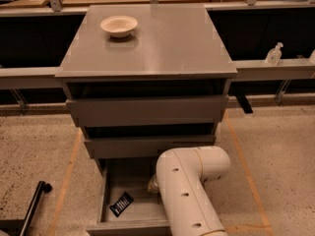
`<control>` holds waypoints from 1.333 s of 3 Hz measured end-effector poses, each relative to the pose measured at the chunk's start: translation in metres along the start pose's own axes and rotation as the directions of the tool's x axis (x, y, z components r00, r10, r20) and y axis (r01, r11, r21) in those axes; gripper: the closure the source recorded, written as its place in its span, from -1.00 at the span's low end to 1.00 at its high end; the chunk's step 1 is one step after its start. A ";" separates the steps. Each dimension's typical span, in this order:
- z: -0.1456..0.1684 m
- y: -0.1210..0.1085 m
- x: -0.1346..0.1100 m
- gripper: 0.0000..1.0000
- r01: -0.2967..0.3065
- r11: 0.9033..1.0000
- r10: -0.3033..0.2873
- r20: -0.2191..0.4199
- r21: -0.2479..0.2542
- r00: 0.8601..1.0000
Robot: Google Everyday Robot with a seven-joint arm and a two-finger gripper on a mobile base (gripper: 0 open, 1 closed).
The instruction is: Pick rxbar blueberry from bottom drawer and place on counter
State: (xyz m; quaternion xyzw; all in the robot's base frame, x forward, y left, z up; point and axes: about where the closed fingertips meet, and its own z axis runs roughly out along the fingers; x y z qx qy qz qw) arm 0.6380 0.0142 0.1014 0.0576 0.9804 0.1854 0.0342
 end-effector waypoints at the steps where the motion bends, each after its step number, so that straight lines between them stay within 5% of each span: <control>1: 0.000 0.000 0.000 -0.27 0.000 1.000 0.000 0.000 0.000 1.000; 2: -0.002 0.003 0.002 -0.74 0.010 1.000 -0.010 0.001 -0.003 1.000; 3: -0.005 0.004 0.002 -1.00 0.010 1.000 -0.010 0.001 -0.003 1.000; 4: -0.008 0.005 0.002 -1.00 0.010 1.000 -0.010 0.001 -0.003 1.000</control>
Offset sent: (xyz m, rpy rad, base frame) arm -0.1129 0.1103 0.1503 0.1090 -0.2986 0.5037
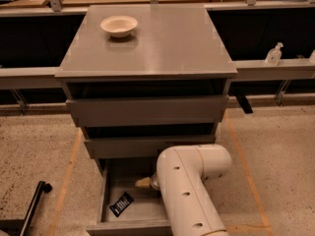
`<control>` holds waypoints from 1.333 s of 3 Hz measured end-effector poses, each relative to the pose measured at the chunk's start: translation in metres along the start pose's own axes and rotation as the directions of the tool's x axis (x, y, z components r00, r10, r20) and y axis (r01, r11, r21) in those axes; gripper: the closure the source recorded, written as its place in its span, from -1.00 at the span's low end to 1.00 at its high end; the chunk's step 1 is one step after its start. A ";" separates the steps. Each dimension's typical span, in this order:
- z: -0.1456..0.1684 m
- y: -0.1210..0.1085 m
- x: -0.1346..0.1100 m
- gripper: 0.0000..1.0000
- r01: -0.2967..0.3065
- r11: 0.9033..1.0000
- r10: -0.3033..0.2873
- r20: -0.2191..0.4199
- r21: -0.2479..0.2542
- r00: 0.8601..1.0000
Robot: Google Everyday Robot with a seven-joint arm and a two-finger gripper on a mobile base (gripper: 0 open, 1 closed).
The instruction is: Pick rxbar blueberry from bottom drawer and place on counter
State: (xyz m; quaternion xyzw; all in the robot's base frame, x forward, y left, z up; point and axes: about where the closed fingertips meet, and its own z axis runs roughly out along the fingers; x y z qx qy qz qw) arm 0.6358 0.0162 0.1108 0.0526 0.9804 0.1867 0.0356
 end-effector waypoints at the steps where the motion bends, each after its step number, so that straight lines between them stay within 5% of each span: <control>1: -0.001 0.000 0.000 -1.00 0.000 1.000 0.000 0.000 0.000 1.000; 4: -0.001 0.000 0.000 -1.00 0.001 1.000 -0.001 -0.011 -0.002 1.000</control>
Offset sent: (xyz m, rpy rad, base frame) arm -0.0363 0.1120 0.0851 0.0928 -0.1996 0.3475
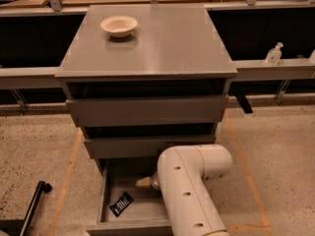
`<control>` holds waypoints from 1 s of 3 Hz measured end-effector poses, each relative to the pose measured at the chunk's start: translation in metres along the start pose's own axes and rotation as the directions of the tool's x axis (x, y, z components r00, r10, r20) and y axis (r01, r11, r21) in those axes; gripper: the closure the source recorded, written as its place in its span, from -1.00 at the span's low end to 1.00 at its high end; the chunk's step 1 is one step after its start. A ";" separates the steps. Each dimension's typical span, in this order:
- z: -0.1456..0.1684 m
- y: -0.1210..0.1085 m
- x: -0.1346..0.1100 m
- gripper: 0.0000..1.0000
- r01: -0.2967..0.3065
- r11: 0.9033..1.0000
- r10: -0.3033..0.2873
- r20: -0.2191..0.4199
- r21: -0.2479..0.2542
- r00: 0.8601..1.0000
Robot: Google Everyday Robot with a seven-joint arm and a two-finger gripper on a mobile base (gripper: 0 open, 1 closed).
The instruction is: Pick rxbar blueberry from bottom drawer and place on counter
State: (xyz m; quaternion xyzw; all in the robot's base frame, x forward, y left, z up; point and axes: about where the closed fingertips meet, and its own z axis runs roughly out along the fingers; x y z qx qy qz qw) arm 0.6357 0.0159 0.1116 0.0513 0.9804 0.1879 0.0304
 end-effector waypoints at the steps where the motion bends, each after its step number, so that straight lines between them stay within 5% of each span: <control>1: -0.001 0.001 0.000 -1.00 0.000 1.000 0.000 0.000 0.000 1.000; 3: -0.002 0.001 0.000 -0.88 0.000 1.000 0.000 0.000 0.000 1.000</control>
Offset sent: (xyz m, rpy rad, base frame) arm -0.1017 -0.0443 0.0979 -0.0175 -0.0458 0.1063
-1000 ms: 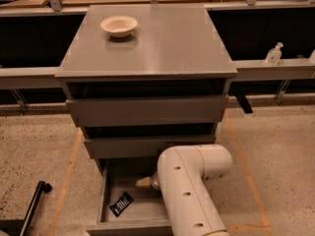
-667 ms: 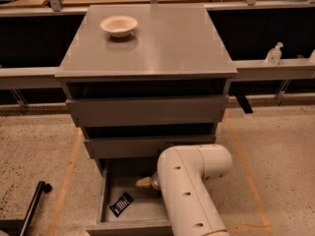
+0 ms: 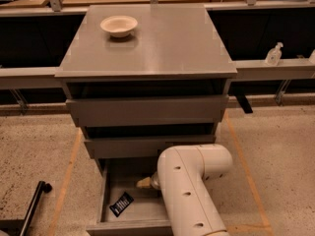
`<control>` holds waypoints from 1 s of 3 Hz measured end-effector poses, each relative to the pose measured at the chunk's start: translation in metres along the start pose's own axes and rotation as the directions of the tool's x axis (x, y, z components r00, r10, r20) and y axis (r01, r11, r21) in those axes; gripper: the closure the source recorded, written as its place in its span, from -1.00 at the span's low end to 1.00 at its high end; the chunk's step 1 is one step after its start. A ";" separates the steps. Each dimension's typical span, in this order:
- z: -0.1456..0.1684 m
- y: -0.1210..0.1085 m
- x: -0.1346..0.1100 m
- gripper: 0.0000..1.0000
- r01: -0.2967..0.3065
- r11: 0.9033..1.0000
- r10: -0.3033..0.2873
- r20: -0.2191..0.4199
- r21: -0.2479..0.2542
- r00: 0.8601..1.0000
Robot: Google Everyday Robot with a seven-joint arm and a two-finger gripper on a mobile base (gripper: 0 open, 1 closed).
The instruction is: Pick rxbar blueberry from bottom drawer and place on counter
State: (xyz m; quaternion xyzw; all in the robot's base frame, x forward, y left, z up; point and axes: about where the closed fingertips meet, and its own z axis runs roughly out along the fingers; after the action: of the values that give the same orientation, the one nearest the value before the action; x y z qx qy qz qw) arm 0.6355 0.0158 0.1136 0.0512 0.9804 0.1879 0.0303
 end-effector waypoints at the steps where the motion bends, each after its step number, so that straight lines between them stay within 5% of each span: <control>1: -0.001 0.000 0.000 -0.59 0.000 1.000 0.000 0.000 0.000 1.000; 3: -0.006 0.002 0.000 0.32 0.000 1.000 0.000 0.000 0.000 1.000</control>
Offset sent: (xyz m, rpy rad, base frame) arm -0.2130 -0.1151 0.2376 -0.0780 -0.2480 0.1171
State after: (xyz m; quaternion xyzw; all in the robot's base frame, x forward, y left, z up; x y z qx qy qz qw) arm 0.6355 0.0158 0.1204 0.0512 0.9804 0.1879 0.0304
